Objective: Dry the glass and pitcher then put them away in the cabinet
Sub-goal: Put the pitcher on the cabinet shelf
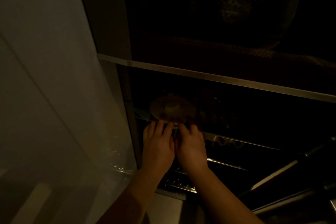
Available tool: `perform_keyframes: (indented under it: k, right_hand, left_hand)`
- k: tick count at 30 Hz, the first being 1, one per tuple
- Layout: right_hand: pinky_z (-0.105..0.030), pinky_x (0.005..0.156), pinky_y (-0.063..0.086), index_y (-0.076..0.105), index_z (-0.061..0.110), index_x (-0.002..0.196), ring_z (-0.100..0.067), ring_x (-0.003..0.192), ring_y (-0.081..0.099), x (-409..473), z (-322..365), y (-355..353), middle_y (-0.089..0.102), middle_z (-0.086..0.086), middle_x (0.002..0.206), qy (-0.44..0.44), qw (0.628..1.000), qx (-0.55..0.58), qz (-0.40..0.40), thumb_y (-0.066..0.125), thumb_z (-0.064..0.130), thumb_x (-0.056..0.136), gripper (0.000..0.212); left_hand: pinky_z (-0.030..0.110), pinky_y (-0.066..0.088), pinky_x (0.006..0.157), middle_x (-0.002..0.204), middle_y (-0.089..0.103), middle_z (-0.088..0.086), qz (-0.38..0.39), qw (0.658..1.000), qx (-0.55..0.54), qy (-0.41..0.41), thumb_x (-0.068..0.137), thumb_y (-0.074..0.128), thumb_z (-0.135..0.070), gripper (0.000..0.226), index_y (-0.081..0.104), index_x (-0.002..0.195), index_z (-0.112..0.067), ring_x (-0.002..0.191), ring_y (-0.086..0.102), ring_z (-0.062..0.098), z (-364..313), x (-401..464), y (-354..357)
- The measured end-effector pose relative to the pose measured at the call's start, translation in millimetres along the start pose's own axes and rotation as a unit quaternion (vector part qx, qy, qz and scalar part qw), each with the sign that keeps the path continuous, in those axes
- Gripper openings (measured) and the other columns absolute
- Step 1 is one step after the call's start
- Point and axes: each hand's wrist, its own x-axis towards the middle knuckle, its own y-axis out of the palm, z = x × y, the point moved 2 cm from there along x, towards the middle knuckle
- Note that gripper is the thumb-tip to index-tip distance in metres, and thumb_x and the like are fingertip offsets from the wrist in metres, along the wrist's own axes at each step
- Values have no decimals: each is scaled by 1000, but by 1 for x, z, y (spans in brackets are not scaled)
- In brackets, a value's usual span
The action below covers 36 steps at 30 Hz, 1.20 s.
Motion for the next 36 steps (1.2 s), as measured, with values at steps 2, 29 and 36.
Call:
perform_keyframes:
  k: [2, 29, 36]
  right_hand:
    - [-33, 97, 38, 39, 21, 144, -34, 123, 42, 5, 2, -1, 41, -14, 139, 13, 997, -30, 63, 50, 24, 96, 49]
    - [-55, 107, 33, 50, 11, 136, -35, 126, 50, -34, 21, -36, 55, -18, 133, -61, 986, -157, 20, 75, 25, 75, 68]
    - [-51, 111, 23, 49, 14, 137, -34, 132, 43, -66, 54, -98, 49, -16, 139, -37, 990, -130, -30, 67, 17, 82, 58]
  left_hand:
    - [53, 42, 95, 121, 63, 9, 16, 1000, 25, 1, 85, 39, -27, 44, 65, 119, -14, 108, 59, 33, -2, 7, -5]
    - [50, 42, 98, 135, 56, 10, 61, 996, 62, -37, 85, 41, -36, 55, 55, 133, -12, 126, 51, 28, -19, -32, -63]
    - [52, 36, 105, 141, 52, 9, 66, 996, 43, -45, 90, 47, -38, 53, 52, 137, -14, 132, 44, 29, -50, -44, -119]
